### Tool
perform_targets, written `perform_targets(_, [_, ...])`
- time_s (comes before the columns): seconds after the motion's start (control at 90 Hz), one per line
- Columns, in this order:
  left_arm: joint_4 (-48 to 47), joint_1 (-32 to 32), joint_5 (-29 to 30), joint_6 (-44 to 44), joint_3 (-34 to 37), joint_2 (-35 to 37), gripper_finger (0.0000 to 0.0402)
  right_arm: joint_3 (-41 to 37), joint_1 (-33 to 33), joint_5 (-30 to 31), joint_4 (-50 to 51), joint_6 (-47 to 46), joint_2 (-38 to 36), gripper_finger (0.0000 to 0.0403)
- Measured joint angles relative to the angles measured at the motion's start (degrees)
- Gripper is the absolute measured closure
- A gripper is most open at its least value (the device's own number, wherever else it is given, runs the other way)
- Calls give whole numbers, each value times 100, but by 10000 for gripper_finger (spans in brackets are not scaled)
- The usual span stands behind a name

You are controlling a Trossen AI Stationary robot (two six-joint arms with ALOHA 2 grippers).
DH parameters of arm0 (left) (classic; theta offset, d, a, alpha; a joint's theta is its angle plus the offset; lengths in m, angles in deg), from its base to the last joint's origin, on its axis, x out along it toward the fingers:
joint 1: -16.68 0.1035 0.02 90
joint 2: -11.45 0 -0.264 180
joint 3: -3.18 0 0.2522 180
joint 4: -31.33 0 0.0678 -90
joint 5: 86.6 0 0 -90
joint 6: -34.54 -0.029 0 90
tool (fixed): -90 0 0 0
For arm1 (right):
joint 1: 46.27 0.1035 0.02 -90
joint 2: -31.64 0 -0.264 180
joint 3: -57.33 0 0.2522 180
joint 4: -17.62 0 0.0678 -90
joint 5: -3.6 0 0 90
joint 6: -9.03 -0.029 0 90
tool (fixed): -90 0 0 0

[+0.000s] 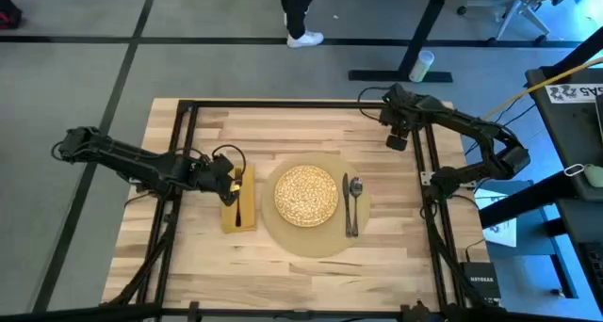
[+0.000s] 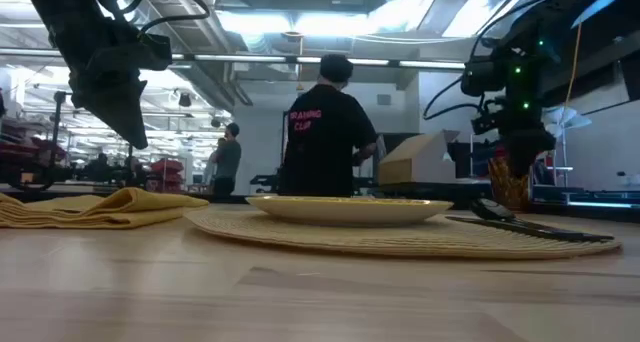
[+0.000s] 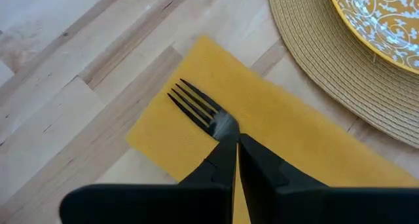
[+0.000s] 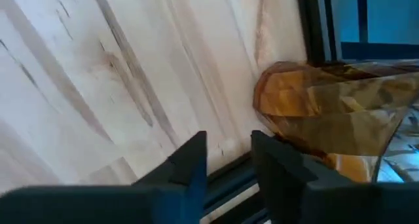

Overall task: Set table place
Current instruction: Move the brown glass to the top right of the yellow placemat

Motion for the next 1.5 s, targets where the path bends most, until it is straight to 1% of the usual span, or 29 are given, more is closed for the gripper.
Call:
perform_targets(0.111, [0,-1,0,0,0,2,402,0,0,-9,-50,-61,0,257])
perform_targets(0.267, [0,0,0,-2,0,2,402,40,0,-82,-58,-160,0,254])
perform_targets(0.356, [0,0,-1,-1,0,2,402,215,62,-280,-31,-334,0,255])
perform_targets(0.5, [0,0,0,-2,0,2,402,574,286,-299,-64,-519,-1,255])
perform_targets(0.622, [0,0,0,-2,0,2,402,773,378,61,-208,-754,18,255])
perform_targets(0.744, [0,-1,-2,-2,0,2,402,927,175,193,-168,-1100,231,255])
perform_targets(0.856, [0,0,-2,-18,0,2,402,958,-16,215,-207,-1120,479,255])
perform_targets(1.044, [57,-2,0,-6,93,2,402,962,-254,746,-238,-1118,827,256])
perform_targets(1.133, [109,-2,-5,25,205,2,402,960,-269,799,-263,-1113,907,256])
perform_targets(1.278, [180,-2,-79,42,262,2,402,960,-262,719,-297,-1105,903,256])
perform_targets(1.422, [197,-1,-98,-1,262,2,402,960,-262,228,-302,-1105,828,256])
perform_targets(1.5, [190,-2,-101,-1,262,2,402,964,-260,95,-286,-1112,828,256])
